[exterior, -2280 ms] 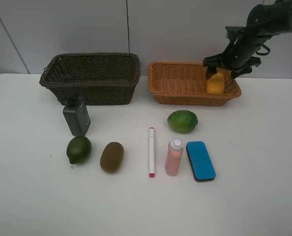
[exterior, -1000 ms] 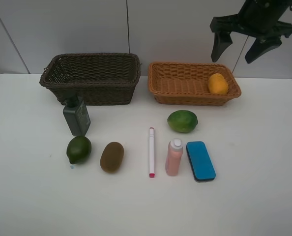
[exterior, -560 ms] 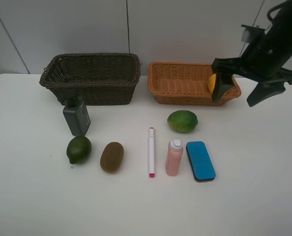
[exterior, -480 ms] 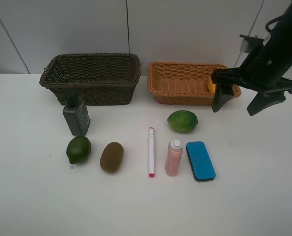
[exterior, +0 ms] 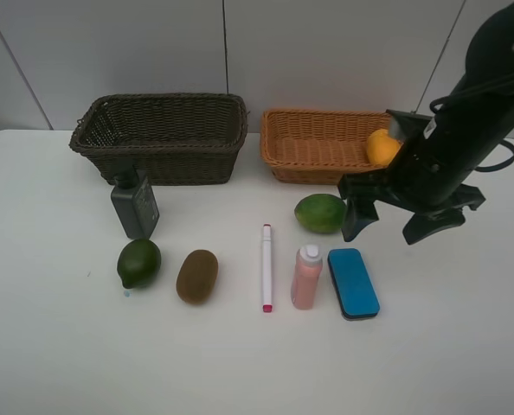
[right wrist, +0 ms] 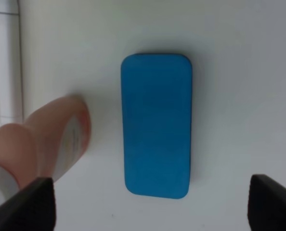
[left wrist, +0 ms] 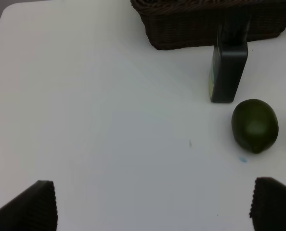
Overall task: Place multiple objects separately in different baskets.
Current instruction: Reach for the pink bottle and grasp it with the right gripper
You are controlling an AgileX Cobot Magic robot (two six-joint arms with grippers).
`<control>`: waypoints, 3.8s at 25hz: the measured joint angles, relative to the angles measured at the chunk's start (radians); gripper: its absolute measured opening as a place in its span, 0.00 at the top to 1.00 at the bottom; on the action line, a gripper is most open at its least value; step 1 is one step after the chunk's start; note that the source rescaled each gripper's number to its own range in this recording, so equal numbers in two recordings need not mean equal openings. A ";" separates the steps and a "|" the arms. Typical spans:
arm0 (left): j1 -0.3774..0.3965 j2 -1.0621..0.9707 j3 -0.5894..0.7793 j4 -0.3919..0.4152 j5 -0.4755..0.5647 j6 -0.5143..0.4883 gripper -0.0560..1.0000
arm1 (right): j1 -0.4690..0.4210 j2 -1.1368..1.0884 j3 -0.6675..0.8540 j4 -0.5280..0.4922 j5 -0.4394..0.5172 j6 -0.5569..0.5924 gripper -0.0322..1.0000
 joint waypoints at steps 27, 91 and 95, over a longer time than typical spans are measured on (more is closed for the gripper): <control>0.000 0.000 0.000 0.000 0.000 0.000 0.00 | 0.075 0.228 0.019 0.040 -0.102 0.025 0.00; 0.000 0.000 0.000 0.000 0.000 0.000 0.00 | 0.223 0.001 -0.128 -0.009 0.091 0.104 0.00; 0.000 0.000 0.000 0.000 0.000 0.000 0.00 | 0.254 0.065 -0.128 0.030 0.055 0.104 0.00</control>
